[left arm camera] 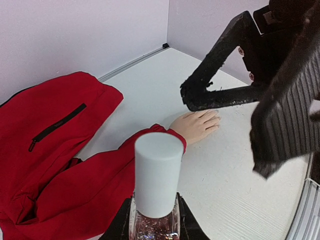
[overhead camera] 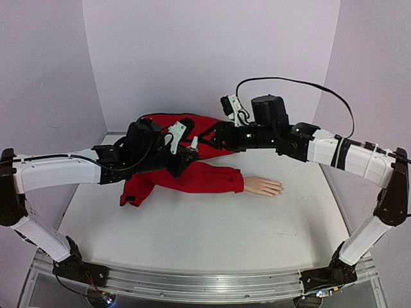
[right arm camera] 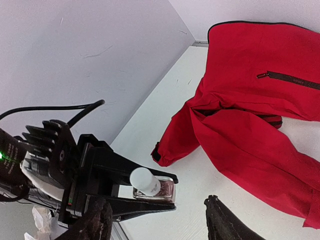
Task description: Paint the nails
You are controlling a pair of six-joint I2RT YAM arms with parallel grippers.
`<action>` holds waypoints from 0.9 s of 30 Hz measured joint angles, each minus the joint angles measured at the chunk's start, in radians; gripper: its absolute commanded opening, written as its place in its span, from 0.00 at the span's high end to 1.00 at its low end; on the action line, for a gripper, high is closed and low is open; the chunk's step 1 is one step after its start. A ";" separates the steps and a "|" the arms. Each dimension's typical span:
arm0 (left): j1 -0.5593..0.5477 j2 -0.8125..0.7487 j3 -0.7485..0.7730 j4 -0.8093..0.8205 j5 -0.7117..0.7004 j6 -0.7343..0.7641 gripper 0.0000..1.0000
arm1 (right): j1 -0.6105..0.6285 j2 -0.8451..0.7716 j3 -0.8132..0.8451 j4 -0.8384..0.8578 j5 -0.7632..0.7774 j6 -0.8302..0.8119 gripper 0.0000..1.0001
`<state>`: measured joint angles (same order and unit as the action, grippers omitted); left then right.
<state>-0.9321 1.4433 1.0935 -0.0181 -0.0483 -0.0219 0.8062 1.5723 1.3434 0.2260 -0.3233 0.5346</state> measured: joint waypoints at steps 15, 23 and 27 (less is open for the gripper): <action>-0.018 0.059 0.069 0.000 -0.019 0.031 1.00 | 0.022 0.099 0.081 -0.017 0.019 0.043 0.80; 0.027 0.054 0.069 -0.037 0.209 -0.002 1.00 | -0.013 0.095 0.063 -0.026 -0.153 -0.108 1.00; 0.115 0.040 0.068 -0.051 0.635 -0.053 1.00 | -0.049 0.080 0.035 -0.006 -0.451 -0.257 1.00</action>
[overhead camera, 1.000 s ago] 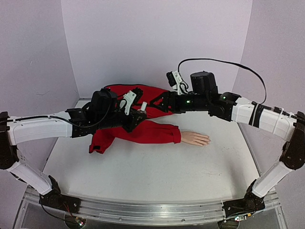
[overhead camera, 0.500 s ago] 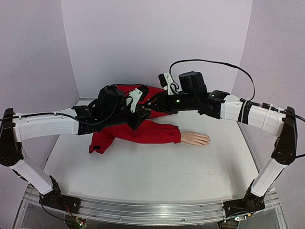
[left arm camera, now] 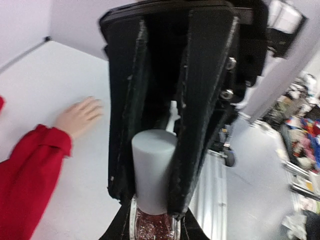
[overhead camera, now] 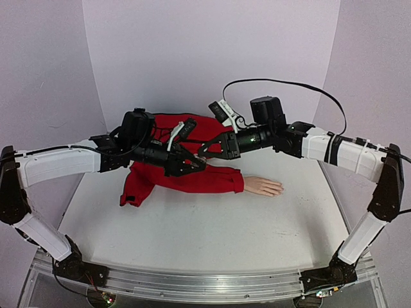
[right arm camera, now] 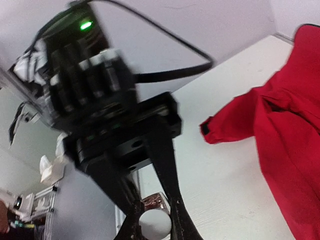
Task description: Paint the nails
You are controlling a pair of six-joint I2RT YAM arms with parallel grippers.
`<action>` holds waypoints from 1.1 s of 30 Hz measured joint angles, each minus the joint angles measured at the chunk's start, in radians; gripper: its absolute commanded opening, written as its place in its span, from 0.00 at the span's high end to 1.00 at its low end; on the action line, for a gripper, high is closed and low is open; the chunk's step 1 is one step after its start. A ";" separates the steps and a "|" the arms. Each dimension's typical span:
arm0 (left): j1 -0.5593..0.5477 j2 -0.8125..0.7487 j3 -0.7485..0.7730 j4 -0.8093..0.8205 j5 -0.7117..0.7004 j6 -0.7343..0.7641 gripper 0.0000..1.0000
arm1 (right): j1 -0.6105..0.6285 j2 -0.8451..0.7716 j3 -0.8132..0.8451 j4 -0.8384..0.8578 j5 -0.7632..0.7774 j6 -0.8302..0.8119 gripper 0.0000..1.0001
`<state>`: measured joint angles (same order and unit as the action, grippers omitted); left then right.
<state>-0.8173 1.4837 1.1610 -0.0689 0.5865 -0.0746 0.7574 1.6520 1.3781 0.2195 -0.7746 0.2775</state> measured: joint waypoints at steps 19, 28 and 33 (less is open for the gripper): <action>-0.043 -0.069 -0.069 0.044 -0.376 0.119 1.00 | -0.030 -0.130 -0.063 -0.073 0.198 -0.041 0.28; -0.119 -0.002 -0.050 0.070 -0.698 0.134 1.00 | 0.018 -0.059 -0.018 -0.074 0.401 0.112 0.35; -0.130 0.051 -0.033 0.069 -0.746 0.121 1.00 | 0.034 -0.008 0.010 -0.070 0.435 0.148 0.44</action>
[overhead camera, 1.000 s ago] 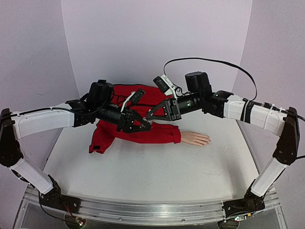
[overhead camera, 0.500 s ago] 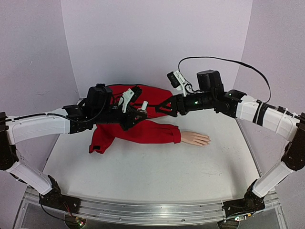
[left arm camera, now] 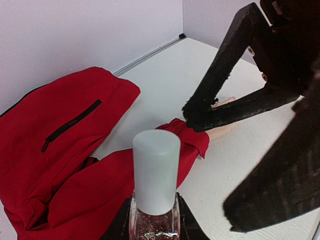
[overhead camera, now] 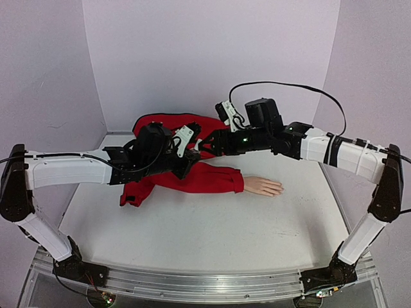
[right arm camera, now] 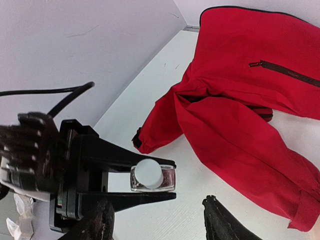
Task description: Paint the nails
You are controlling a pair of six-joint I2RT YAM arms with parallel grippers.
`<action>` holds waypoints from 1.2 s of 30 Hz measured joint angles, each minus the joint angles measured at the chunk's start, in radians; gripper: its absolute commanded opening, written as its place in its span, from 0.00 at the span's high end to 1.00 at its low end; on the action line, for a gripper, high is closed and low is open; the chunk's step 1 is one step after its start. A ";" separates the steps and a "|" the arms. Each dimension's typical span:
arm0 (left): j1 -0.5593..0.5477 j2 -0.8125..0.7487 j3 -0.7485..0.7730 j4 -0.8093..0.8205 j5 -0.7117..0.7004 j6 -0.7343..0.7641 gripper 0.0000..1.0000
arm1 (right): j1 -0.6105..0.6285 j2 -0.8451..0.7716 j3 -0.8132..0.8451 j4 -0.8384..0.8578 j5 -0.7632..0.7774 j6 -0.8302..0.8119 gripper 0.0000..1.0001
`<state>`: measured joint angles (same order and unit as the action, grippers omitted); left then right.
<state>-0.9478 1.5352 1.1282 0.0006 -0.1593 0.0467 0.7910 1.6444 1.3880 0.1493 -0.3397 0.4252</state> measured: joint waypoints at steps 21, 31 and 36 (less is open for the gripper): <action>0.027 -0.033 0.002 -0.034 0.279 0.005 1.00 | -0.043 0.077 0.033 0.056 -0.315 -0.148 1.00; 0.161 -0.094 -0.018 -0.072 1.137 -0.127 1.00 | -0.025 0.047 0.028 0.023 -0.757 -0.441 1.00; 0.161 -0.098 -0.027 -0.050 1.085 -0.139 1.00 | -0.019 0.021 0.027 0.001 -0.680 -0.455 0.38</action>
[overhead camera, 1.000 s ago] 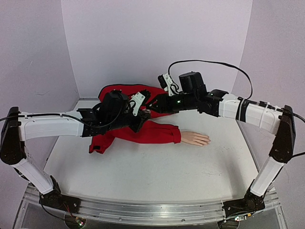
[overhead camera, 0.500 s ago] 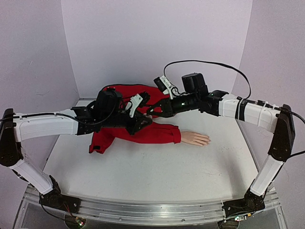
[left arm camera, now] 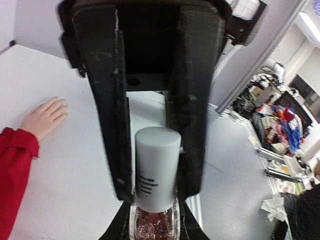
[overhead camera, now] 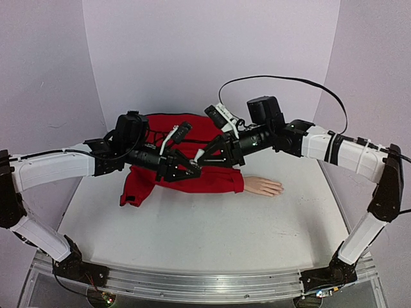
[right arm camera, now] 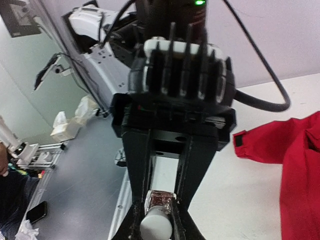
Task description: Paint the nails
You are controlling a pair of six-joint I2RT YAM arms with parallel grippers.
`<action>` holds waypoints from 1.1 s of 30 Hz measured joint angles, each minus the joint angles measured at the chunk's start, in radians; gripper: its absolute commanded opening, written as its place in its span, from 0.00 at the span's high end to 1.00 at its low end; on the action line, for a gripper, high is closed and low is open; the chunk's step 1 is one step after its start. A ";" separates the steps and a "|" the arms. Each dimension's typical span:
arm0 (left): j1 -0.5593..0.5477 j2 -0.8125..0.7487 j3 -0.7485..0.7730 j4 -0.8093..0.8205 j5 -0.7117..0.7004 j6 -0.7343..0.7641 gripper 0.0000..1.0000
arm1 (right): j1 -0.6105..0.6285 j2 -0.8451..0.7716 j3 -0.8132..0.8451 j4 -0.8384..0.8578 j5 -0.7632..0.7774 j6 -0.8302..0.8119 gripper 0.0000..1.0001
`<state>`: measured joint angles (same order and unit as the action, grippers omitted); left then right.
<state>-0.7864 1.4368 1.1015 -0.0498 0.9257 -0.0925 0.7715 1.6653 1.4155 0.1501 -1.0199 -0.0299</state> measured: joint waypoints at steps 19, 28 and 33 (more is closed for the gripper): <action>-0.156 -0.002 -0.005 0.050 -0.935 0.114 1.00 | 0.026 -0.018 0.070 -0.037 0.572 0.379 0.39; -0.167 0.025 0.032 0.051 -1.007 0.113 1.00 | 0.043 0.033 0.101 -0.030 0.646 0.474 0.69; -0.169 0.032 0.038 0.048 -1.004 0.114 1.00 | 0.047 0.047 0.108 -0.008 0.636 0.488 0.89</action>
<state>-0.9550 1.4689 1.1397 -0.0013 -0.0788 0.0212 0.8181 1.7123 1.5230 0.1425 -0.3840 0.4576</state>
